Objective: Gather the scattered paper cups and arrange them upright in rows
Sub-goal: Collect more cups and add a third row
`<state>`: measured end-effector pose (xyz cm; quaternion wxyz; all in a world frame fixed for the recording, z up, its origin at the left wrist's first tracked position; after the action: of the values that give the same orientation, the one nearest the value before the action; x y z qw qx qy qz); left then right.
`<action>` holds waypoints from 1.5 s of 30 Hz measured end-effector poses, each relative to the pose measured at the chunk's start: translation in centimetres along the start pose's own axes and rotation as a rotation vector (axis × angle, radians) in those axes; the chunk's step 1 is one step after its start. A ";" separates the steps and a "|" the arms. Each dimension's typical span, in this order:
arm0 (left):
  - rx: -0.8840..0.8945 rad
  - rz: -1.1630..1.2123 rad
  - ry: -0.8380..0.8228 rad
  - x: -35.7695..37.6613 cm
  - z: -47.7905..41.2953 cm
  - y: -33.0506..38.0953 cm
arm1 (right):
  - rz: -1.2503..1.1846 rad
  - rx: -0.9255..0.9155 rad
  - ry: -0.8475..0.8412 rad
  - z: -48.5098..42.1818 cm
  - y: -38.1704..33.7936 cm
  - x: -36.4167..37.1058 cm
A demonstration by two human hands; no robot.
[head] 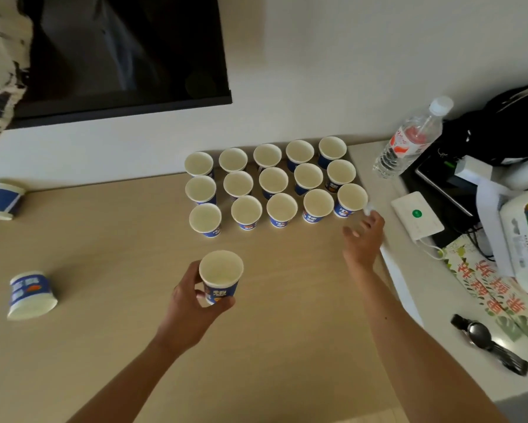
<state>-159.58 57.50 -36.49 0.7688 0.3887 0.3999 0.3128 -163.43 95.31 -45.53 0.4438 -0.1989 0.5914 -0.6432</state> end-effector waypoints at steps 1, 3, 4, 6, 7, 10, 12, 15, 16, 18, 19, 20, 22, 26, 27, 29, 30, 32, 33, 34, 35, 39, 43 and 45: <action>-0.001 0.011 0.016 -0.1 0.0 -0.1 | 0.047 -0.031 0.054 1.9 0.4 0.1; -0.007 0.030 0.051 -0.2 0.3 -0.4 | 0.105 -0.101 0.061 6.0 0.9 1.5; -0.012 0.040 0.064 -0.3 0.3 -0.7 | 0.091 -0.109 0.008 7.9 0.9 2.6; -0.021 0.054 0.086 -0.5 0.4 -1.1 | -0.008 -0.077 -0.239 11.3 -0.1 5.5; -0.020 0.055 0.092 -0.7 0.5 -1.3 | -0.051 -0.055 -0.425 12.9 -0.9 7.2; 0.002 0.022 0.092 -1.0 0.7 -1.2 | -0.076 -0.072 -0.937 17.2 -3.5 11.7; 0.026 0.010 0.096 -1.2 1.0 -1.0 | -0.087 -0.091 -1.081 19.1 -4.7 13.8; 0.062 -0.006 0.117 -1.7 1.5 -0.8 | -0.135 -0.103 -1.083 19.7 -6.0 15.5; 0.076 -0.027 0.116 -1.8 1.7 -0.7 | -0.136 -0.110 -1.070 19.7 -6.2 15.8; 0.085 -0.079 0.105 -2.1 1.9 -0.6 | -0.127 -0.128 -1.068 19.6 -6.6 16.4; 0.076 -0.096 0.101 -2.1 1.9 -0.7 | -0.115 -0.133 -1.065 19.5 -6.6 16.7; 0.060 -0.104 0.101 -2.3 2.0 -0.9 | -0.093 -0.142 -1.047 19.3 -6.5 17.0; 0.013 -0.108 0.104 -2.5 2.3 -1.5 | -0.024 -0.160 -0.954 18.4 -6.3 17.6; -0.066 -0.072 0.120 -2.8 3.5 -3.4 | 0.071 -0.126 -0.771 16.7 -4.6 18.9; -0.078 -0.064 0.126 -2.9 3.8 -3.8 | 0.080 -0.125 -0.749 16.4 -4.2 19.3; -0.098 -0.053 0.140 -3.2 4.3 -4.6 | 0.104 -0.132 -0.718 16.1 -3.5 20.0; -0.107 -0.049 0.149 -3.5 4.6 -4.9 | 0.113 -0.139 -0.706 16.0 -3.3 20.3; -0.121 -0.046 0.167 -4.0 4.9 -5.3 | 0.126 -0.149 -0.675 15.8 -2.9 20.8; -0.126 -0.044 0.175 -4.2 5.0 -5.4 | 0.135 -0.149 -0.662 15.6 -2.7 21.0; -0.129 -0.040 0.182 -4.5 5.0 -5.5 | 0.145 -0.149 -0.651 15.5 -2.5 21.2; -0.130 -0.034 0.189 -4.7 5.1 -5.5 | 0.152 -0.152 -0.639 15.4 -2.3 21.3; -0.135 -0.022 0.202 -5.1 5.2 -5.7 | 0.180 -0.163 -0.620 14.9 -1.9 21.8; -0.141 -0.019 0.199 -5.1 5.4 -5.9 | 0.190 -0.159 -0.617 14.7 -1.8 22.2; -0.145 -0.019 0.197 -5.0 5.5 -6.0 | 0.194 -0.163 -0.615 14.8 -1.7 22.3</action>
<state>-156.27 48.59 -37.64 0.7547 0.2958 0.4535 0.3703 -164.17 68.55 -46.61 0.6434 -0.3613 0.4955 -0.4583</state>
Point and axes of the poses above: each hand's wrist, its own z-axis away from the middle knuckle, its own x-axis out of the palm, y = z × x, the point moved 4 cm from there along -z, towards the middle knuckle, and after that the axes turned 15 degrees about -y, right-handed, at the moved point
